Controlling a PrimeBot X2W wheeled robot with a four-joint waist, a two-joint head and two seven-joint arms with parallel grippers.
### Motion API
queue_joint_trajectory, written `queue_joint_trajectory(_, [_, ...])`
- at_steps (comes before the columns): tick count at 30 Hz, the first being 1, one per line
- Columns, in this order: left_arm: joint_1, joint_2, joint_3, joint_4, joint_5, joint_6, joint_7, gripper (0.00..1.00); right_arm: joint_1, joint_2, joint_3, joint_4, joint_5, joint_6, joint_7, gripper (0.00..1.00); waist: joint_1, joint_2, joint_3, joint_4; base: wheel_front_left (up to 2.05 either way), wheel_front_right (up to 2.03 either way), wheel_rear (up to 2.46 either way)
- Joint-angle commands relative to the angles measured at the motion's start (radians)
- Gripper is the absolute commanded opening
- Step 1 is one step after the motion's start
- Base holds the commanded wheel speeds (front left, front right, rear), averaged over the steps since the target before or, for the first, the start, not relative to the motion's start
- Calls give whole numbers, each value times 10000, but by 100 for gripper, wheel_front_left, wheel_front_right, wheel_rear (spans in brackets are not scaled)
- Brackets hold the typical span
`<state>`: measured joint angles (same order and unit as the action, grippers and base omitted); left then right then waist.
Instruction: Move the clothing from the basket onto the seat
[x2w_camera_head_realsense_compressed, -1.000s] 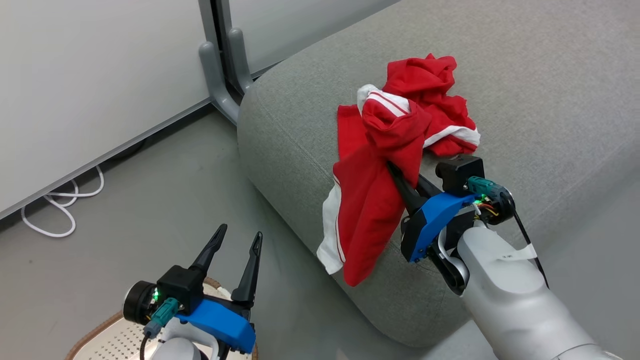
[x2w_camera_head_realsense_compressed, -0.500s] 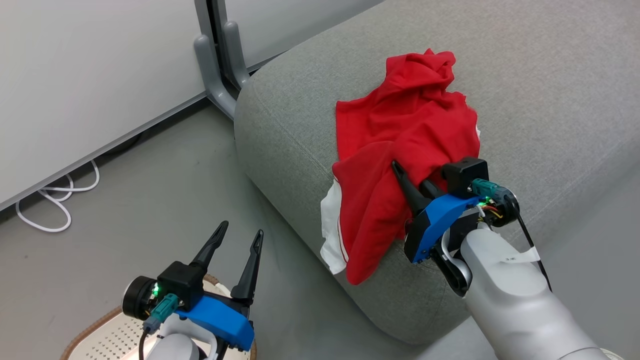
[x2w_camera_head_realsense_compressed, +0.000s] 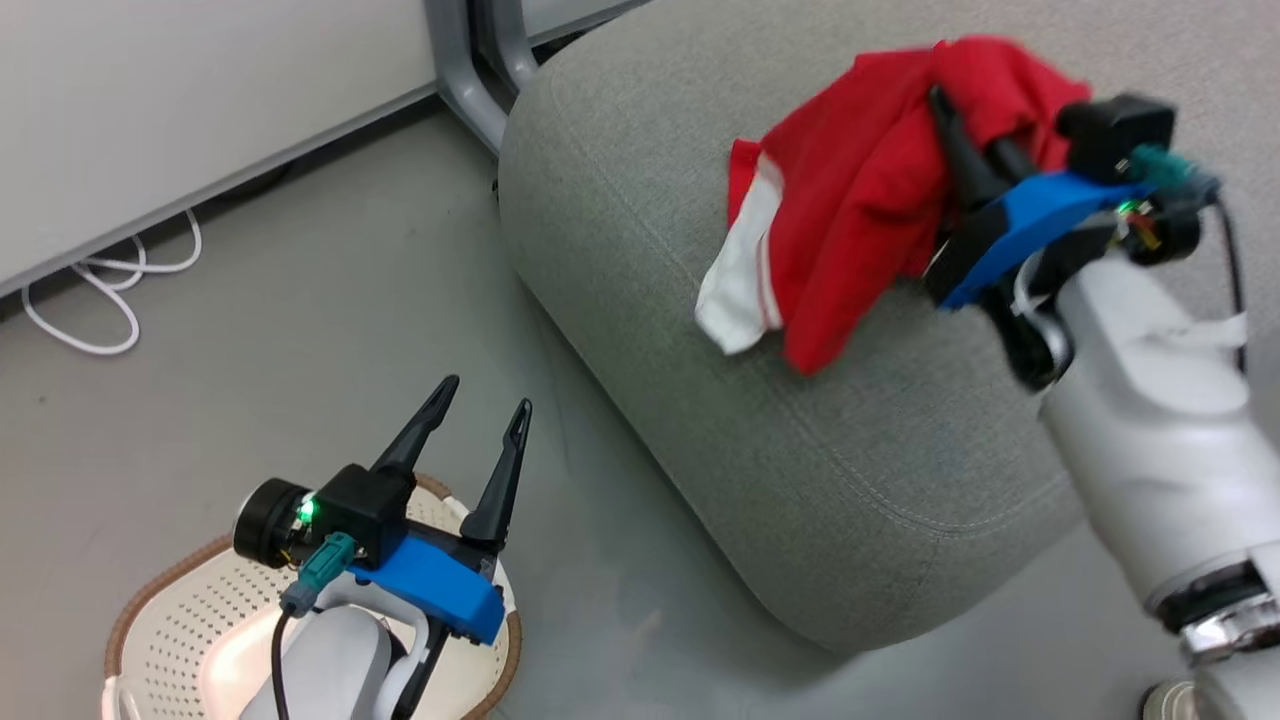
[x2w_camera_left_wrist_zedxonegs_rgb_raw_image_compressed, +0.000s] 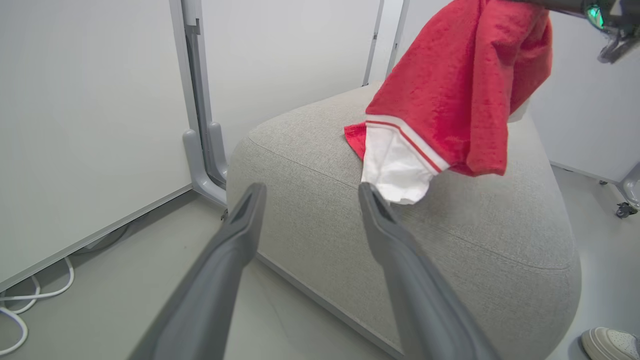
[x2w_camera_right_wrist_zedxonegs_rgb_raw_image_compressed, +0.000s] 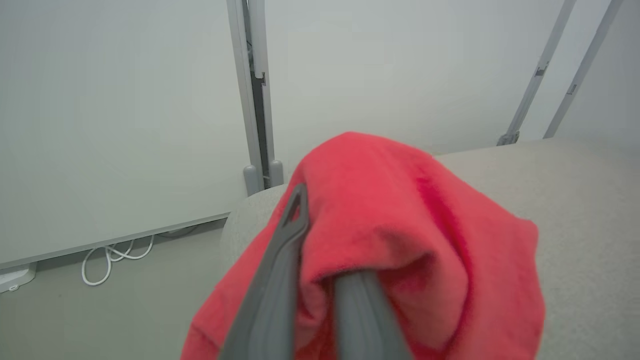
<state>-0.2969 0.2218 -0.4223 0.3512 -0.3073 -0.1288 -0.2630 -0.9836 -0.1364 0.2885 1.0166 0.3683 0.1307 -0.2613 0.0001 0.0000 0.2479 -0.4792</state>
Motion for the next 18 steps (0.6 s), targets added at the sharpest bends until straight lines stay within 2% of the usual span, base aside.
queue_joint_trajectory(1, [-283,143,-43,-66,64,-16,-26,100,-590,-281,-248,17,-45,1,-53,0,-1,0,581,393,0,0,0])
queue_joint_trajectory(10, [-1468,332,-627,-396,250,-16,-26,100,-2603,-2575,-2199,118,-561,1,-51,0,-1,0,2162,1778,0,0,0])
queue_joint_trajectory(11, [-1468,332,-627,-396,250,-16,-26,100,-2603,-2575,-2199,118,-561,1,-51,0,-1,0,2162,1778,0,0,0])
queue_joint_trajectory(14, [-1812,446,-794,-537,354,-16,-26,100,-2618,-3164,-2986,45,-648,1,-51,0,-1,0,2697,2220,0,0,0])
queue_joint_trajectory(18, [-2095,554,-880,-763,471,-16,-26,100,-2100,-3541,-3969,144,-793,1,-46,0,-1,0,3328,2685,0,0,0])
